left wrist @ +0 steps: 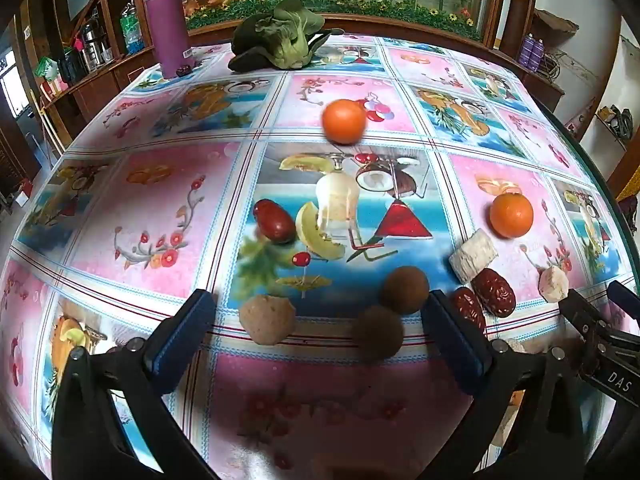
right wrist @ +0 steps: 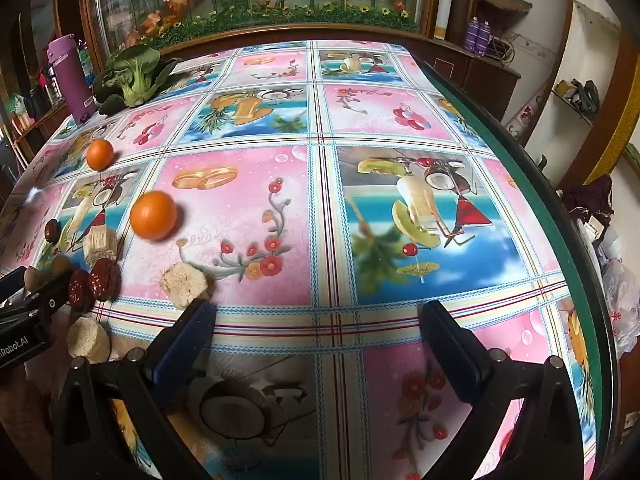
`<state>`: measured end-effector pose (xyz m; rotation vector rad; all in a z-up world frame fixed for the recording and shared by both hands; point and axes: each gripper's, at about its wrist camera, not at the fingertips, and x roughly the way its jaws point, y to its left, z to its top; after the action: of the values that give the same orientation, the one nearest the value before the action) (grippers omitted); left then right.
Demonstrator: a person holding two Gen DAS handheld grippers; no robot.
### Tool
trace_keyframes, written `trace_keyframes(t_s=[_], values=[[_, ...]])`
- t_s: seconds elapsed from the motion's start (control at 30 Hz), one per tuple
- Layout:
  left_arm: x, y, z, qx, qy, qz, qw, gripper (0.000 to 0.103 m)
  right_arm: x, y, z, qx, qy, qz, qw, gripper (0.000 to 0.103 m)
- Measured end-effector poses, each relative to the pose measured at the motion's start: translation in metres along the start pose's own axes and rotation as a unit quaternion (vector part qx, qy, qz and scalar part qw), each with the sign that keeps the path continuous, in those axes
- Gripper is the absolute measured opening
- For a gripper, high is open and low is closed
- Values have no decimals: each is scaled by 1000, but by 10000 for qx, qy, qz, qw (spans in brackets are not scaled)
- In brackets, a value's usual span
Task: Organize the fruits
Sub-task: 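Move both tools toward the two oranges on the tablecloth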
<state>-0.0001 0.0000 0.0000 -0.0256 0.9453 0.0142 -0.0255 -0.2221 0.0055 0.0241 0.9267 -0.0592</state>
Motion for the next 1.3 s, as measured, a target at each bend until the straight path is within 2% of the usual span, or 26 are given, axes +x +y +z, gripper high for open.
trace_keyframes(t_s=[1.3], values=[[0, 0, 0, -27, 7, 10, 10000, 103, 0, 0, 1, 12, 22, 39, 10000, 103]])
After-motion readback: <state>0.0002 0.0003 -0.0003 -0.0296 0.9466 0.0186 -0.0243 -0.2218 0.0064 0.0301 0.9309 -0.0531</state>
